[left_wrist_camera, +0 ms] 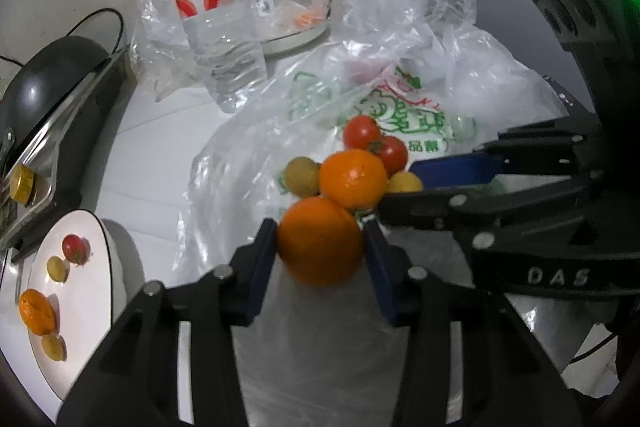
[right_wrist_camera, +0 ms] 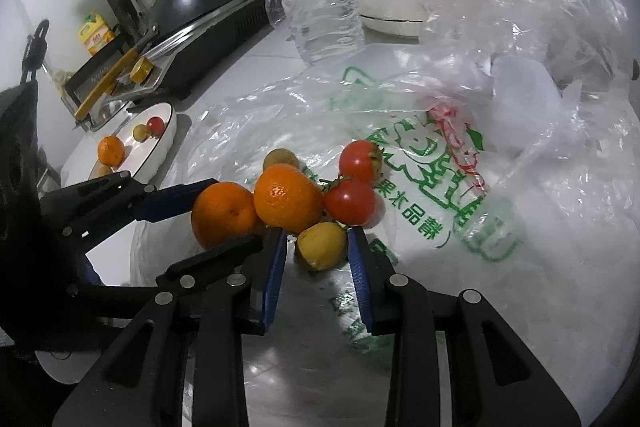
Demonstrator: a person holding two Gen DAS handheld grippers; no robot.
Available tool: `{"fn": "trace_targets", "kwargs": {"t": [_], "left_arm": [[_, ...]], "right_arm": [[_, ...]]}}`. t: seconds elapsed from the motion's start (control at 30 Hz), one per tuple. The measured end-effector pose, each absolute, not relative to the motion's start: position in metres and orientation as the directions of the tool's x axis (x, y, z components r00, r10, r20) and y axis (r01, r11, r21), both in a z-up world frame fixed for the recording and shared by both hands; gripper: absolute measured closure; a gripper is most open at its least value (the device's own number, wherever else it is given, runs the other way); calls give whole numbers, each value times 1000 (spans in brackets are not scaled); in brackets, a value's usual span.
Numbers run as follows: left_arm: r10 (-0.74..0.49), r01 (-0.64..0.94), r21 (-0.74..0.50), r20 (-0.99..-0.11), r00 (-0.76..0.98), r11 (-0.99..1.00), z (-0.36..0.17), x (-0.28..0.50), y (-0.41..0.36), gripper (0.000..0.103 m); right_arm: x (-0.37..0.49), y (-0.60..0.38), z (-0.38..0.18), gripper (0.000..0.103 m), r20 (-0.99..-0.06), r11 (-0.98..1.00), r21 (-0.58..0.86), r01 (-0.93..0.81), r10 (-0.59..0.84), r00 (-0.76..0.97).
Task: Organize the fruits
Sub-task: 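Grasp a mandarin with the left tool while the right tool grasps a yellow fruit, then lift the mandarin and yellow fruit and carry them over the white plate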
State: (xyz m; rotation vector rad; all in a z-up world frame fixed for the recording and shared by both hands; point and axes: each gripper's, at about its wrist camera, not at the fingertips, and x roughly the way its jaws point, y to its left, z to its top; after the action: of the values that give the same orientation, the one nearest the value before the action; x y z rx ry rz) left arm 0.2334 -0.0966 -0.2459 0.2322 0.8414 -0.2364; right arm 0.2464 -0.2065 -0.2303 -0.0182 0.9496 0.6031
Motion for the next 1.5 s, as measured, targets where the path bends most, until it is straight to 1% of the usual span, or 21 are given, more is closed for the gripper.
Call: {"fn": "trace_targets", "kwargs": {"t": [0.13, 0.23, 0.7, 1.07, 1.5], "left_arm": [[-123, 308, 109, -755, 645, 945, -247, 231, -96, 59], [-140, 314, 91, -756, 640, 945, -245, 229, -94, 60], [-168, 317, 82, -709, 685, 945, -224, 206, -93, 60], [-199, 324, 76, -649, 734, 943, -198, 181, -90, 60], [-178, 279, 78, -601, 779, 957, -180, 151, -61, 60]], "right_arm": [[247, -205, -232, 70, -770, 836, 237, -496, 473, 429], [246, -203, -231, 74, -772, 838, 212, -503, 459, 439], [227, -211, -207, 74, -748, 855, 169, -491, 435, 501], [205, -220, -184, 74, -719, 870, 145, -471, 420, 554], [185, -202, -162, 74, -697, 864, 110, -492, 420, 581]]}}
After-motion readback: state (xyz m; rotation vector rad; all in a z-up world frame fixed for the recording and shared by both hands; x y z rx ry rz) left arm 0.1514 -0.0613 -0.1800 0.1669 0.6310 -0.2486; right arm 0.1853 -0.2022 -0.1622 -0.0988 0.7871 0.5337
